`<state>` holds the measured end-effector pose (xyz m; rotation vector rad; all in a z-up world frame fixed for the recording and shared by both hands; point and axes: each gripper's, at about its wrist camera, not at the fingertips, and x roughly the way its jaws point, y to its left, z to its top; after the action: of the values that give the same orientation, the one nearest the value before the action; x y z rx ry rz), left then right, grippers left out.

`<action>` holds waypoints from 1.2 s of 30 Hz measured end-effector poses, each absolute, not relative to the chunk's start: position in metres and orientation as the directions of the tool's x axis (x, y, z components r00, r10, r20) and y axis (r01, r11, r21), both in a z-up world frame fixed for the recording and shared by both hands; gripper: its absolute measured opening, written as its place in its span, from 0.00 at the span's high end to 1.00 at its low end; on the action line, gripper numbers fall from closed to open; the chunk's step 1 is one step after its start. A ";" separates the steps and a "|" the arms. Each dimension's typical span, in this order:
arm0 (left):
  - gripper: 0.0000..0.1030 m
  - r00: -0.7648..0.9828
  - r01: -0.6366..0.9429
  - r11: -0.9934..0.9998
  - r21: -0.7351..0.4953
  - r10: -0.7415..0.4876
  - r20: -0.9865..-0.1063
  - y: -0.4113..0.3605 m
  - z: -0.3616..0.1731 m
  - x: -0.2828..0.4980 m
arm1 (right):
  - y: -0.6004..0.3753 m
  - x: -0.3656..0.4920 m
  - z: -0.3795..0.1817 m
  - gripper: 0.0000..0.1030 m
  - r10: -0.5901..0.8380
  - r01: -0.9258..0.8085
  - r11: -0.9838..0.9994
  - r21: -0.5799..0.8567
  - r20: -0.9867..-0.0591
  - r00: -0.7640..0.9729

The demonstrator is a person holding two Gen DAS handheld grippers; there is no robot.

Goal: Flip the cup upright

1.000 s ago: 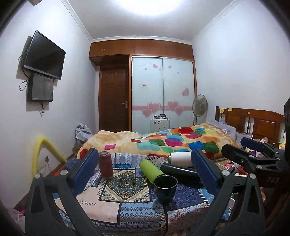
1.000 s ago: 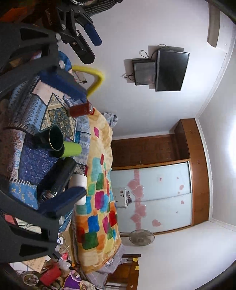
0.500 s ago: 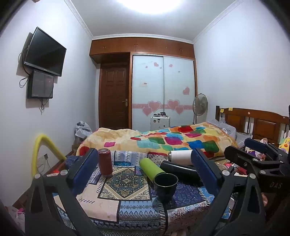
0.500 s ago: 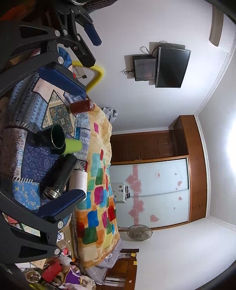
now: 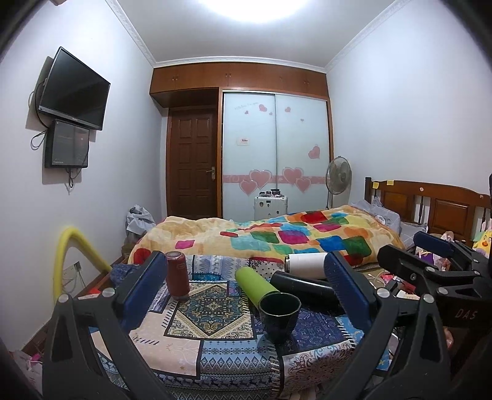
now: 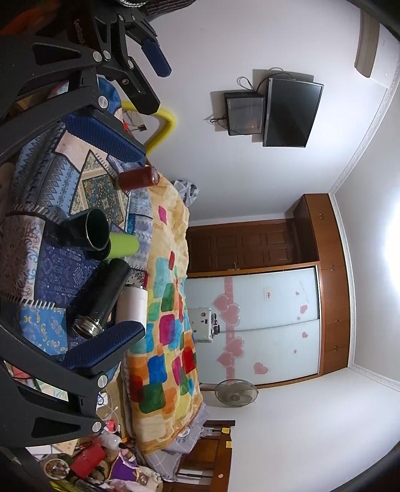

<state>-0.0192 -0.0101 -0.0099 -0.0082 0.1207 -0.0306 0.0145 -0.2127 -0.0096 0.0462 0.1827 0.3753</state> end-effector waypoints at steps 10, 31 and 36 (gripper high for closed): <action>0.00 0.992 0.031 0.999 -0.007 -0.032 -0.125 -0.011 -0.011 -0.017 | -0.214 0.016 -0.010 0.00 0.364 -0.354 0.931 0.086 -0.170 0.916; 0.00 0.989 0.036 0.999 -0.039 -0.042 -0.142 -0.004 -0.011 -0.010 | -0.217 0.017 -0.010 0.00 0.359 -0.349 0.933 0.086 -0.173 0.917; 0.00 0.989 0.037 0.998 -0.043 -0.043 -0.144 -0.005 -0.011 -0.010 | -0.217 0.018 -0.010 0.00 0.357 -0.347 0.934 0.084 -0.174 0.918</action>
<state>-0.0097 -0.0050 -0.0112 -0.0401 0.1458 -0.0399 0.0176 -0.2174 -0.0103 0.0512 0.1889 0.3624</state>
